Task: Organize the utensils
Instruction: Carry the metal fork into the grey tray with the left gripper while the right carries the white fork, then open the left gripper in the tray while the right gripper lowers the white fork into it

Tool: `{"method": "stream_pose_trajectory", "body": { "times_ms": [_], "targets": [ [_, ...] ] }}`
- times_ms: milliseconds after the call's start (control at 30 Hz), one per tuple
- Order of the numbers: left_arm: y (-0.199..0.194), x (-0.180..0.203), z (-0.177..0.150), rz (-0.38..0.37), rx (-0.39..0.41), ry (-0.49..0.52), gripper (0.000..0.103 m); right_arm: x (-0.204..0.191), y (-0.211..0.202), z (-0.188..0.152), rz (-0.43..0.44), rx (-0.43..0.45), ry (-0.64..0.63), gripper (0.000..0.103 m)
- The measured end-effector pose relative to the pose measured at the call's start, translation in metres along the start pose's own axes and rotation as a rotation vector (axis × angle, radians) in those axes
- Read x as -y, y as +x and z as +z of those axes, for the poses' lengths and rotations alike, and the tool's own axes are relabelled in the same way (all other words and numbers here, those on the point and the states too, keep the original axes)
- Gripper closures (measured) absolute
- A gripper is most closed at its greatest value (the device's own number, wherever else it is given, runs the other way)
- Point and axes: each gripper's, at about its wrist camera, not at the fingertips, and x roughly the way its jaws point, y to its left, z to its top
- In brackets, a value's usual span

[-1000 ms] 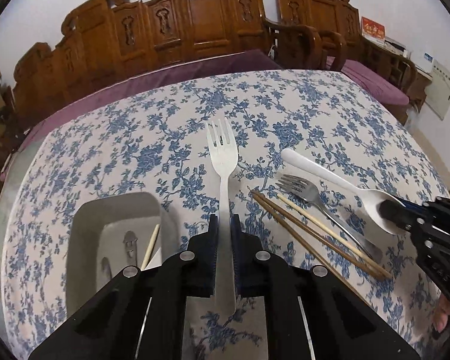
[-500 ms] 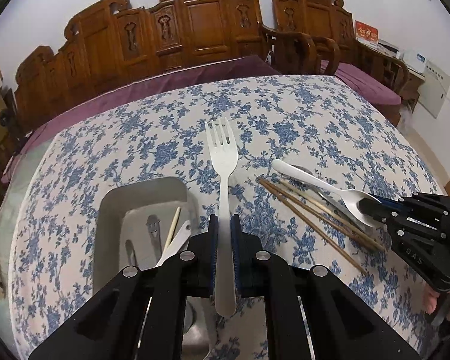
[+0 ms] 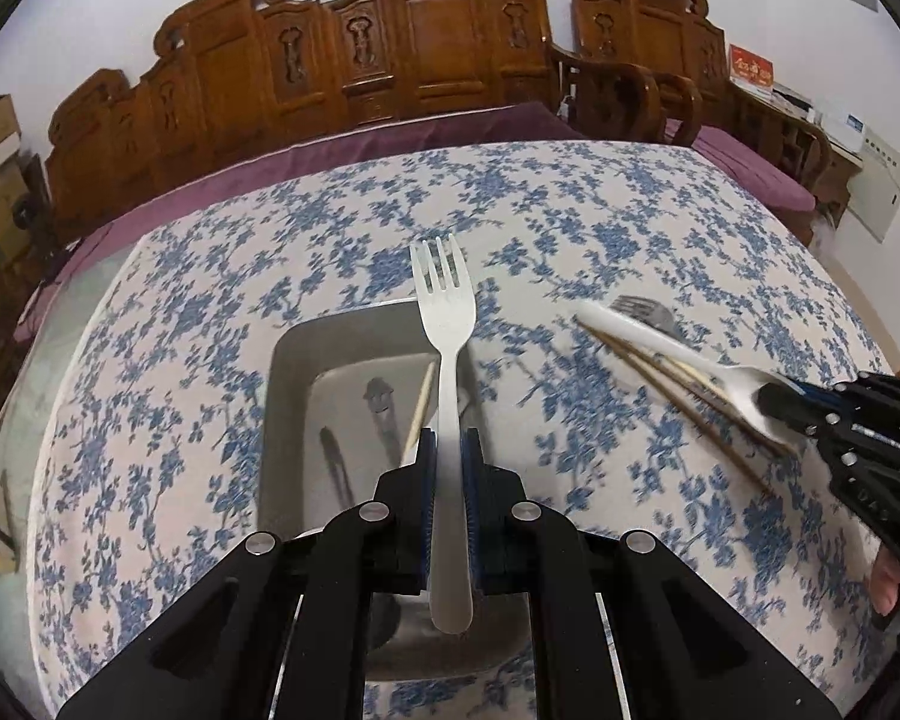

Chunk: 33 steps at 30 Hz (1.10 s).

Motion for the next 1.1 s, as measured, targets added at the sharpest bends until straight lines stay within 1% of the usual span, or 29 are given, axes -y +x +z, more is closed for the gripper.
{"method": "stream_pose_trajectory", "body": {
  "times_ms": [200,400,600,633,667,733,867,1000,1033,1100],
  "targets": [
    [0.009,-0.017,-0.009,0.004,-0.02,-0.014,0.095,-0.016,-0.003,0.004,0.008,0.005,-0.006,0.096],
    [0.024,-0.033,-0.015,-0.008,-0.038,-0.04,0.095,-0.032,0.003,0.01,0.005,-0.005,-0.01,0.096],
    [0.028,-0.045,-0.019,-0.027,-0.031,-0.067,0.094,-0.052,0.011,0.022,0.008,-0.013,-0.013,0.096],
    [0.028,-0.049,-0.02,-0.032,-0.029,-0.078,0.092,-0.057,0.014,0.024,0.01,-0.016,-0.01,0.096],
    [0.027,-0.051,-0.021,-0.032,-0.027,-0.083,0.085,-0.061,0.016,0.026,0.011,-0.018,-0.009,0.096],
    [0.025,-0.056,-0.023,-0.032,-0.014,-0.087,0.082,-0.071,0.02,0.03,0.018,-0.021,-0.008,0.096],
    [0.018,-0.068,-0.026,-0.026,0.009,-0.081,0.082,-0.096,0.03,0.04,0.015,-0.028,-0.024,0.096],
    [0.008,-0.082,-0.024,-0.024,0.03,-0.086,0.079,-0.118,0.039,0.048,-0.018,-0.034,-0.052,0.096],
    [0.006,-0.086,-0.024,-0.024,0.036,-0.09,0.077,-0.124,0.044,0.05,-0.031,-0.042,-0.064,0.096],
    [0.002,-0.092,-0.022,-0.018,0.05,-0.094,0.076,-0.134,0.053,0.053,-0.047,-0.06,-0.079,0.096]
  ]
}}
